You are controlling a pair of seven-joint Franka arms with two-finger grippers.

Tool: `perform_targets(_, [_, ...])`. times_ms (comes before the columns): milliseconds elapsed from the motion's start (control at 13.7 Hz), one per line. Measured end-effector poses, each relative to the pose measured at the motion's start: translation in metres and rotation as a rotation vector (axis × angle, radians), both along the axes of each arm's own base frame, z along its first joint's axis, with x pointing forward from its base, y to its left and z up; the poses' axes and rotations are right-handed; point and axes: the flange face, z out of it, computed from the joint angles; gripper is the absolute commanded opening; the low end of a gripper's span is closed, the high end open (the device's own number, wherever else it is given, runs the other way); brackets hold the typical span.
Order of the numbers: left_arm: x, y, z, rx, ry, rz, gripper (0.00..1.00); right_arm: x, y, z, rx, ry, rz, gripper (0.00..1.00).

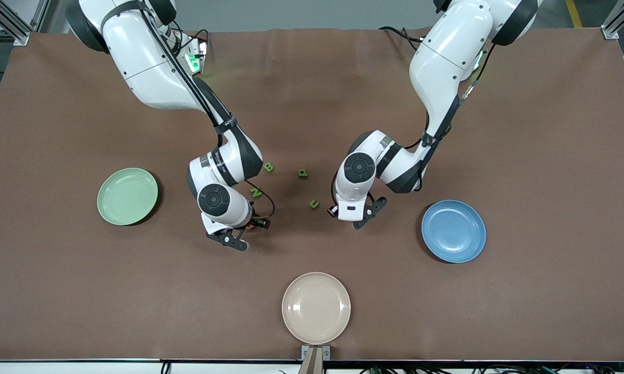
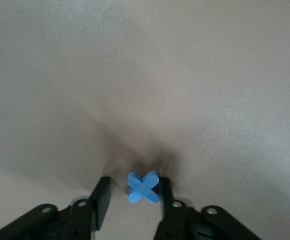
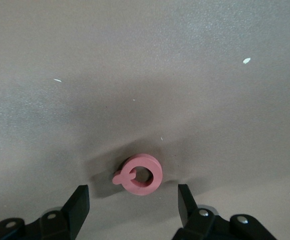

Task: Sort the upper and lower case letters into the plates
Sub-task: 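Close the left gripper on the x while the right gripper grasps the Q, then carry the blue x to the blue plate and open the left gripper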

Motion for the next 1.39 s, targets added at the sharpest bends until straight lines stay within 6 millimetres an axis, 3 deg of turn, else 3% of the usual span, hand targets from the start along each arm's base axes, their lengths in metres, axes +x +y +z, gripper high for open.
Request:
perform_targets(146, [0.001,0.000,0.001,0.012,-0.015,-0.019,0.00,0.001,-0.001,0.000,-0.001,-0.001,-0.001,0.77])
perform_targets(292, [0.005,0.003,0.003,0.026,-0.034,-0.030,0.00,0.002,-0.003,0.000,-0.003,-0.002,-0.004,0.76])
perform_targets(439, [0.025,0.020,0.015,0.029,-0.063,-0.001,0.00,0.003,-0.006,0.000,-0.007,-0.003,-0.008,0.76])
perform_targets(658, [0.073,0.095,0.069,0.074,-0.056,-0.035,0.00,0.004,-0.008,-0.002,-0.010,-0.003,-0.010,0.73])
perform_targets(804, [0.088,0.146,0.096,0.124,-0.026,-0.104,0.00,0.003,-0.008,-0.003,-0.011,-0.001,-0.010,0.71])
perform_targets(877, [0.092,0.170,0.099,0.157,-0.019,-0.140,0.01,0.003,-0.008,-0.004,-0.011,0.000,-0.010,0.69])
perform_targets(1023, [0.096,0.220,0.082,0.218,0.015,-0.196,0.04,0.003,-0.008,-0.006,-0.010,-0.002,-0.011,0.62])
perform_targets(1097, [0.095,0.244,0.069,0.243,0.031,-0.206,0.09,0.004,-0.008,-0.007,-0.008,-0.005,-0.011,0.59])
perform_targets(1243, [0.094,0.281,0.048,0.261,0.042,-0.202,0.33,0.004,-0.006,-0.005,-0.005,-0.009,-0.009,0.53])
perform_targets(1316, [0.092,0.290,0.039,0.258,0.047,-0.202,0.52,0.004,-0.006,-0.005,-0.005,-0.009,-0.009,0.49])
perform_targets(1389, [0.090,0.294,0.033,0.256,0.052,-0.202,0.79,0.004,-0.005,-0.004,-0.004,-0.012,-0.008,0.46])
